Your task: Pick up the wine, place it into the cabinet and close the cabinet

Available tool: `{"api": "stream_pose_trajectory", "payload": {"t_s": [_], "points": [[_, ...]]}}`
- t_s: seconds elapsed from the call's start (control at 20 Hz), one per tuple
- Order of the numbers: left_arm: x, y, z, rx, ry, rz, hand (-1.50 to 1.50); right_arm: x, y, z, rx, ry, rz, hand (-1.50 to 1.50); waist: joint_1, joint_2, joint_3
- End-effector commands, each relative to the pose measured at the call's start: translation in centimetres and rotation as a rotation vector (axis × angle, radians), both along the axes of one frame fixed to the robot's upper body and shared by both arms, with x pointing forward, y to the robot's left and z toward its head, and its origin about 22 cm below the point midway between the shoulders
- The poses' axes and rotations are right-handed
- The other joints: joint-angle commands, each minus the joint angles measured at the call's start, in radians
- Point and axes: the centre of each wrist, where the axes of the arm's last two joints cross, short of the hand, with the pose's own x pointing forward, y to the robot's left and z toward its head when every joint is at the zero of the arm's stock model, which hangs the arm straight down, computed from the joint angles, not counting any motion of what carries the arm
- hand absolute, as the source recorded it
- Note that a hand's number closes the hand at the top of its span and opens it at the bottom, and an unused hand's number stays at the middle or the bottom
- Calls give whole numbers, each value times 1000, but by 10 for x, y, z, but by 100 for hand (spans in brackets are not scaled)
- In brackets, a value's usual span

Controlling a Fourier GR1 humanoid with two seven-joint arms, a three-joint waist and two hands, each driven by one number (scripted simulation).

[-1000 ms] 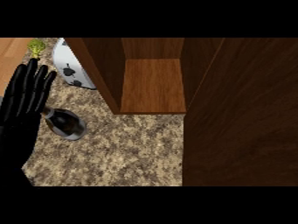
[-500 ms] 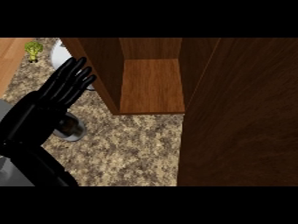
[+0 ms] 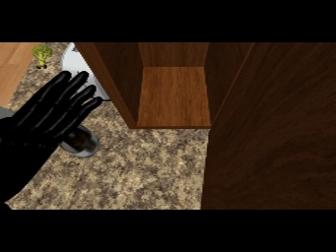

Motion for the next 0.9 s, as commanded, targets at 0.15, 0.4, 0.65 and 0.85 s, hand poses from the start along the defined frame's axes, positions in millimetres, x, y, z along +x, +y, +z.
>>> {"api": "stream_pose_trajectory", "payload": {"t_s": [0.15, 0.4, 0.65, 0.85], "points": [[-22, 5, 25, 7, 10, 4, -150, -38, -1, 31, 23, -36, -9, -150, -1, 0, 0], [-39, 2, 39, 15, 32, 25, -150, -46, 3, 43, 52, -24, -3, -150, -1, -1, -1], [-43, 10, 48, 7, 23, 64, -150, -48, 1, 47, 22, -17, -6, -150, 0, -1, -1], [-53, 11, 55, -8, 14, 104, -150, -47, -5, 46, 2, -37, -16, -150, 0, -3, 0]]}}
